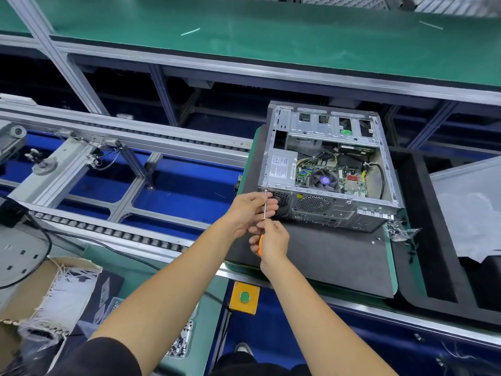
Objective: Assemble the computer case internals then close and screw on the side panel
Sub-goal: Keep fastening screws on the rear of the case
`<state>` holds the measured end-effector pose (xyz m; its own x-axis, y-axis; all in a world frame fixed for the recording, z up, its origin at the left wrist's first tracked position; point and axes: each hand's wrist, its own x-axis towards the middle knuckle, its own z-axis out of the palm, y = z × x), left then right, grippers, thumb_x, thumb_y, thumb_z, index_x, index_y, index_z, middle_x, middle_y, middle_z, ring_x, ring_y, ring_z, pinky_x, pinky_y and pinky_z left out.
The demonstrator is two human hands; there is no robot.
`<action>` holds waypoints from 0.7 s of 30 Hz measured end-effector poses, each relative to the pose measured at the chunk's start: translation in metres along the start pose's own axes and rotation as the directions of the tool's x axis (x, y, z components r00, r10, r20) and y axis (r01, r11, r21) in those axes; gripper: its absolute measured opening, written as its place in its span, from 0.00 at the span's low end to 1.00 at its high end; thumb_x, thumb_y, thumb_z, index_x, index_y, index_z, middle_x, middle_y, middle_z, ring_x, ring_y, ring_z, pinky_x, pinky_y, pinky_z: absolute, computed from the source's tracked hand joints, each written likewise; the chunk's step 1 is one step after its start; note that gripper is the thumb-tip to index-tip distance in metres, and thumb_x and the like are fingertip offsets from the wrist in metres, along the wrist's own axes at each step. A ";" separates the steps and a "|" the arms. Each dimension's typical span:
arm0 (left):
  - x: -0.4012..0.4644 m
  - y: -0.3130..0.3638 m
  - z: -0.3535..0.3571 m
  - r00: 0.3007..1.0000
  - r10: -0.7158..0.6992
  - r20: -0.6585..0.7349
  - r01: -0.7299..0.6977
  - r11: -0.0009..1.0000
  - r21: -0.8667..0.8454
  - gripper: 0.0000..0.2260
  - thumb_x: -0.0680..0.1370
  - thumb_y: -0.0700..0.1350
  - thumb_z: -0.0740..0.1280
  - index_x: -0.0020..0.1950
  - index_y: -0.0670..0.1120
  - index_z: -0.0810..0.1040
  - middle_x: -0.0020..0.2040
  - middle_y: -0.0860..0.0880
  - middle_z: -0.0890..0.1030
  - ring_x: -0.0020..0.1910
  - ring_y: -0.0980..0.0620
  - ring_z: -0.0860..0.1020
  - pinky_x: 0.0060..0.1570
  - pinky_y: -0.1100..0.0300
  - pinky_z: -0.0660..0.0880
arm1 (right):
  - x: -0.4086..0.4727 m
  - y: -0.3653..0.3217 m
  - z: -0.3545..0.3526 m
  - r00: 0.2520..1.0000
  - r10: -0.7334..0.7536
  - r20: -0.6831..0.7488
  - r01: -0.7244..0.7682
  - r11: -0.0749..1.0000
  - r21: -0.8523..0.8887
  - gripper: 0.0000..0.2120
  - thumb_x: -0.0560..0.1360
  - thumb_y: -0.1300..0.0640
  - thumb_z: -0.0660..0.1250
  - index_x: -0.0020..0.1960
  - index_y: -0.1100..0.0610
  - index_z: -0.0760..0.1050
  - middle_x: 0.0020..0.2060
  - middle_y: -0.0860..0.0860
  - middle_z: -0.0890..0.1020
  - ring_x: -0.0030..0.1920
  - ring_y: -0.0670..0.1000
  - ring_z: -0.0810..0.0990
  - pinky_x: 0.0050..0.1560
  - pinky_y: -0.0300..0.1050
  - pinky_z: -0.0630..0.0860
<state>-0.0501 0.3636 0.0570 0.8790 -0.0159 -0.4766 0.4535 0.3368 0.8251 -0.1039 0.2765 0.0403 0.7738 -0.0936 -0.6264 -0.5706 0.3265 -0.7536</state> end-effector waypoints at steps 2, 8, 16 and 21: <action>0.001 0.001 0.001 1.000 0.009 -0.023 -0.009 1.000 0.026 0.09 0.84 0.39 0.64 0.61 0.39 0.80 0.49 0.43 0.87 0.50 0.49 0.86 0.45 0.61 0.82 | 0.001 0.000 0.001 1.000 0.011 0.013 -0.011 1.000 -0.002 0.01 0.78 0.61 0.62 0.48 0.59 0.71 0.28 0.53 0.79 0.22 0.48 0.70 0.22 0.39 0.64; 0.001 0.004 0.003 0.996 -0.009 -0.083 0.011 1.000 0.022 0.06 0.82 0.38 0.68 0.57 0.38 0.81 0.49 0.41 0.87 0.46 0.49 0.87 0.42 0.60 0.82 | 0.001 0.001 0.003 1.000 0.028 -0.009 -0.029 0.999 -0.024 0.05 0.78 0.59 0.64 0.47 0.61 0.73 0.29 0.56 0.83 0.23 0.52 0.77 0.23 0.38 0.68; -0.001 0.008 -0.001 0.998 0.029 -0.059 -0.025 0.997 0.068 0.13 0.81 0.34 0.68 0.62 0.39 0.68 0.48 0.40 0.87 0.49 0.44 0.86 0.45 0.51 0.84 | 0.003 0.005 0.006 0.997 0.072 0.017 -0.072 0.997 -0.011 0.05 0.79 0.58 0.62 0.51 0.60 0.72 0.28 0.52 0.76 0.21 0.48 0.68 0.21 0.37 0.61; 0.001 0.004 0.003 0.978 0.085 -0.192 -0.075 0.995 0.060 0.20 0.75 0.32 0.74 0.53 0.45 0.64 0.42 0.40 0.87 0.42 0.44 0.87 0.37 0.52 0.84 | -0.001 0.008 0.005 0.999 0.053 -0.004 -0.053 0.997 -0.063 0.04 0.78 0.59 0.65 0.45 0.59 0.75 0.29 0.51 0.82 0.24 0.49 0.78 0.24 0.38 0.70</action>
<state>-0.0466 0.3622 0.0606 0.8696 0.1939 -0.4541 0.3945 0.2802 0.8751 -0.1081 0.2838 0.0358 0.7415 -0.0801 -0.6662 -0.6270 0.2708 -0.7304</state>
